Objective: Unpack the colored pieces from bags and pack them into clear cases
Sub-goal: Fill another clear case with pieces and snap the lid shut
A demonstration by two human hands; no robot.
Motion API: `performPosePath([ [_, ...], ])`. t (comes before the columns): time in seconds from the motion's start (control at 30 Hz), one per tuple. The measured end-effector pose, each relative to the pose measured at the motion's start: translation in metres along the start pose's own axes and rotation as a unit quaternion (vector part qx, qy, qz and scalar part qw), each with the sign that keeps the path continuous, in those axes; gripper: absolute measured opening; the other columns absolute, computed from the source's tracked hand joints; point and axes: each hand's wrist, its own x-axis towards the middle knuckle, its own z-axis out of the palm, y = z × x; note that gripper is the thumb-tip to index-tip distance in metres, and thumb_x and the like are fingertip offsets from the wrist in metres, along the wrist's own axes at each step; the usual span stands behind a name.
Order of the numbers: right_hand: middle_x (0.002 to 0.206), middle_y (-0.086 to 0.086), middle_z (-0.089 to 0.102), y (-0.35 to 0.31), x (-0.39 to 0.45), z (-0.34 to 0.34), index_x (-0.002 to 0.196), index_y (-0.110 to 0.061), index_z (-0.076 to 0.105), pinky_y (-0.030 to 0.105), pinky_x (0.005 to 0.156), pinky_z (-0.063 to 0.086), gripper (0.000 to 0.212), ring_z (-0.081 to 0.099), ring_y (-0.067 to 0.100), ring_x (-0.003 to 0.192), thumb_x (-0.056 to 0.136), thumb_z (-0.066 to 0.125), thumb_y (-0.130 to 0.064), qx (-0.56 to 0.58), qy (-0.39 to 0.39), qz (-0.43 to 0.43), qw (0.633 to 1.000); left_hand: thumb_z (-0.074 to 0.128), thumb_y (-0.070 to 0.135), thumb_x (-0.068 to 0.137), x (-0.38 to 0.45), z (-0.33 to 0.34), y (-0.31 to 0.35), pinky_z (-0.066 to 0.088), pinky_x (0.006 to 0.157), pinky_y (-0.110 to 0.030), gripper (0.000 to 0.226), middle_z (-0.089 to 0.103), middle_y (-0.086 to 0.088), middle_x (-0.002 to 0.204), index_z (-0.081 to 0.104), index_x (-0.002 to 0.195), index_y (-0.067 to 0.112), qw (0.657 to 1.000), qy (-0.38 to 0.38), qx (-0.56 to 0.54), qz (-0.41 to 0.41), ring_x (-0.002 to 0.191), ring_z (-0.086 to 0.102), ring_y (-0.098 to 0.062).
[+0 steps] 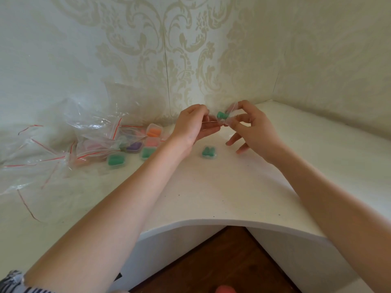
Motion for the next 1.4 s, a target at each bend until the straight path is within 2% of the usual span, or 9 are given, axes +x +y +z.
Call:
performPosePath([
  [0.1,0.097,-0.002,0.065,0.0007,-0.0003,0.0018,0.118,-0.040,0.057,0.032,0.043,0.054,0.030,0.070,0.020,0.062,0.093,0.059,-0.024,-0.025,0.012,-0.015,1.000,0.038,0.001,0.087,-0.0020,0.0013,-0.0002,0.059,0.076,-0.035,0.024,0.071,-0.019,0.083,0.041,0.066,0.010,1.000,-0.009,0.010,0.003,0.077,0.071,-0.026],
  [0.2,0.095,0.001,0.064,0.0021,0.0013,0.0028,0.107,-0.029,0.062,0.036,0.043,0.055,0.016,0.069,0.017,0.061,0.092,0.060,-0.025,-0.040,0.020,-0.014,0.999,0.039,0.001,0.087,-0.0036,0.0041,-0.0021,0.059,0.077,-0.035,0.022,0.070,-0.022,0.090,0.042,0.066,0.009,0.999,-0.015,0.044,0.003,0.080,0.070,-0.027],
  [0.3,0.093,-0.003,0.062,0.0047,0.0031,0.0010,0.099,-0.018,0.060,0.040,0.044,0.056,0.012,0.069,0.015,0.061,0.090,0.063,-0.025,-0.071,0.032,-0.009,0.997,0.040,0.002,0.088,-0.0026,0.0039,-0.0033,0.059,0.078,-0.036,0.023,0.069,-0.019,0.084,0.043,0.066,0.009,0.998,-0.011,0.057,0.013,0.081,0.070,-0.028],
  [0.43,0.094,-0.005,0.060,0.0077,0.0046,-0.0011,0.092,-0.018,0.058,0.039,0.044,0.055,0.009,0.068,0.017,0.064,0.089,0.064,-0.024,-0.117,0.028,-0.024,0.992,0.040,0.001,0.087,-0.0002,0.0013,-0.0029,0.059,0.076,-0.035,0.022,0.068,-0.019,0.077,0.043,0.067,0.009,0.999,-0.014,0.042,0.010,0.080,0.069,-0.028],
  [0.7,0.083,-0.012,0.058,0.0074,0.0065,-0.0025,0.086,-0.015,0.059,0.037,0.055,0.052,0.004,0.065,0.014,0.065,0.089,0.060,-0.016,-0.161,0.045,-0.047,0.985,0.038,0.000,0.089,0.0012,0.0009,-0.0050,0.059,0.073,-0.033,0.018,0.070,-0.022,0.085,0.045,0.074,0.008,1.000,0.019,0.010,-0.018,0.077,0.072,-0.028],
  [0.87,0.084,-0.006,0.059,0.0049,0.0047,0.0018,0.078,-0.019,0.054,0.029,0.040,0.048,0.015,0.060,0.001,0.059,0.091,0.055,-0.012,-0.120,0.032,-0.044,0.991,0.036,0.000,0.087,0.0014,-0.0012,-0.0052,0.060,0.068,-0.032,0.016,0.069,-0.021,0.083,0.047,0.078,0.006,0.998,0.044,0.032,-0.025,0.073,0.072,-0.027],
  [1.17,0.089,-0.008,0.064,0.0052,0.0050,0.0000,0.073,-0.022,0.051,0.026,0.038,0.049,0.025,0.069,0.011,0.066,0.093,0.052,-0.007,-0.066,0.065,-0.040,0.995,0.036,0.001,0.088,0.0031,-0.0019,-0.0033,0.060,0.068,-0.032,0.016,0.069,-0.021,0.085,0.045,0.075,0.007,0.997,0.062,0.004,-0.038,0.074,0.072,-0.028],
  [1.3,0.096,-0.003,0.063,0.0042,0.0040,-0.0018,0.086,-0.027,0.056,0.029,0.040,0.050,0.018,0.068,0.015,0.061,0.092,0.057,-0.010,-0.048,0.048,-0.058,0.996,0.037,0.000,0.089,0.0018,-0.0013,0.0005,0.060,0.070,-0.032,0.020,0.070,-0.022,0.088,0.045,0.072,0.007,0.995,0.023,-0.065,-0.070,0.078,0.072,-0.029],
  [1.4,0.103,-0.001,0.061,0.0046,0.0043,-0.0010,0.113,-0.039,0.060,0.028,0.043,0.052,0.033,0.068,0.015,0.063,0.095,0.053,-0.011,-0.048,0.015,-0.037,0.998,0.040,0.003,0.091,0.0000,-0.0011,0.0008,0.060,0.070,-0.032,0.025,0.070,-0.022,0.088,0.043,0.067,0.009,0.989,-0.008,-0.113,-0.091,0.079,0.071,-0.029],
])
